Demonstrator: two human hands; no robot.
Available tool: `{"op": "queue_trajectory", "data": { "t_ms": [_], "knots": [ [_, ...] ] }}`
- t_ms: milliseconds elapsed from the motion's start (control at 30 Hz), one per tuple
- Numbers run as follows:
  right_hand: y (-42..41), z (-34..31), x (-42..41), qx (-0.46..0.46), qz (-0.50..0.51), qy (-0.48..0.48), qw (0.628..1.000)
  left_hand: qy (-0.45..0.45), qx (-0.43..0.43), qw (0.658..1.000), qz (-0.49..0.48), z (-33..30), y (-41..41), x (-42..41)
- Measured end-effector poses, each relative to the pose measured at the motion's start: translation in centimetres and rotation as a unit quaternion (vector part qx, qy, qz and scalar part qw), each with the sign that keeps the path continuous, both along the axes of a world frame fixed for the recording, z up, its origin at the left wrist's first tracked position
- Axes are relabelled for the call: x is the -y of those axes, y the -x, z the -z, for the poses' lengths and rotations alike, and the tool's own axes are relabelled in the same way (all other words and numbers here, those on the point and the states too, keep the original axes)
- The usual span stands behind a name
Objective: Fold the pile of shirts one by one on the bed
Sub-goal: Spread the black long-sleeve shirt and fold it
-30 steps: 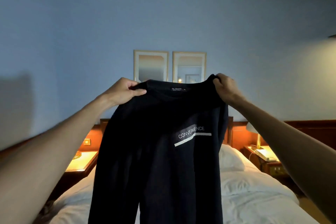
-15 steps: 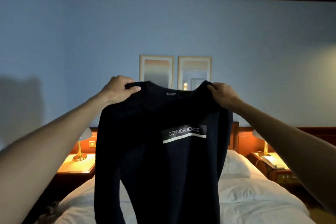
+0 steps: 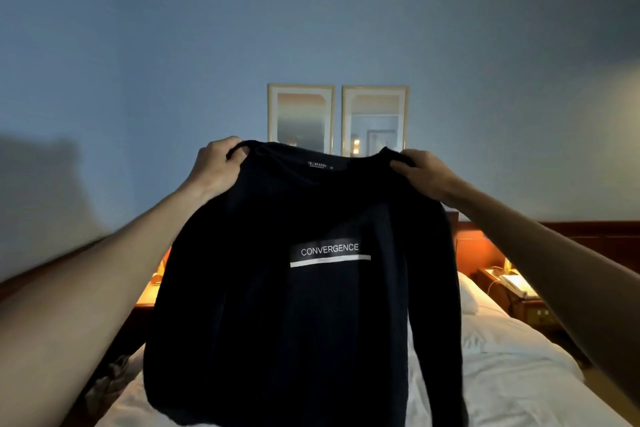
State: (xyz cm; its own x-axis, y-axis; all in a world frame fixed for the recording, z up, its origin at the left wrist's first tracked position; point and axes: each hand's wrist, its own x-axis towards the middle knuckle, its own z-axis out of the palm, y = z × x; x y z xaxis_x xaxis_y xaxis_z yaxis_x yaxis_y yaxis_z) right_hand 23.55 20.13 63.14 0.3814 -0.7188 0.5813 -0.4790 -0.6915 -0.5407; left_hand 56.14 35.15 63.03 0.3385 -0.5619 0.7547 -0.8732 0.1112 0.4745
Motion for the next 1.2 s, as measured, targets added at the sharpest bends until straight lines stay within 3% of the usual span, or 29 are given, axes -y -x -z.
{"op": "queue_trajectory", "data": {
  "t_ms": [67,200,267,400,500,667,733,867,900,1033,1100,1200],
  "knots": [
    [0.1,1.1,0.0,-0.012,-0.016,-0.092,0.996,0.000,-0.032,0.999,-0.007,0.2,0.2,0.2],
    [0.7,2.4,-0.3,0.135,-0.091,-0.187,0.969,0.020,-0.128,0.992,0.004,0.7,0.8,1.0],
    [0.6,3.2,-0.5,0.174,-0.126,-0.218,0.952,0.002,-0.108,0.994,0.012,1.2,1.3,1.1],
    [0.8,4.4,-0.1,0.196,-0.080,-0.210,0.955,-0.007,-0.030,1.000,-0.002,2.0,1.0,1.2],
    [1.3,4.4,-1.2,0.202,-0.059,-0.212,0.954,-0.009,-0.031,0.999,0.011,2.5,1.2,1.5],
    [1.9,3.7,-2.0,0.255,-0.119,-0.310,0.908,-0.014,-0.094,0.992,0.087,3.3,1.3,1.9],
    [2.1,3.6,-1.6,0.241,-0.103,-0.304,0.916,-0.022,-0.132,0.985,0.108,3.4,1.2,2.1],
    [2.6,4.0,-0.6,0.227,-0.189,-0.235,0.926,-0.034,-0.235,0.961,0.142,4.1,1.2,2.8],
    [2.7,4.3,-0.4,0.227,-0.194,-0.223,0.928,-0.048,-0.217,0.964,0.147,4.4,1.3,2.9],
    [2.8,5.5,0.7,0.217,-0.139,-0.198,0.946,-0.109,-0.005,0.988,0.106,4.4,1.2,2.7],
    [2.8,5.5,1.2,0.202,-0.077,-0.147,0.965,-0.064,0.013,0.992,0.107,3.9,1.1,2.5],
    [2.7,5.2,2.0,0.205,-0.010,-0.020,0.978,0.025,-0.028,0.989,0.141,4.4,1.8,2.3]
  ]
}}
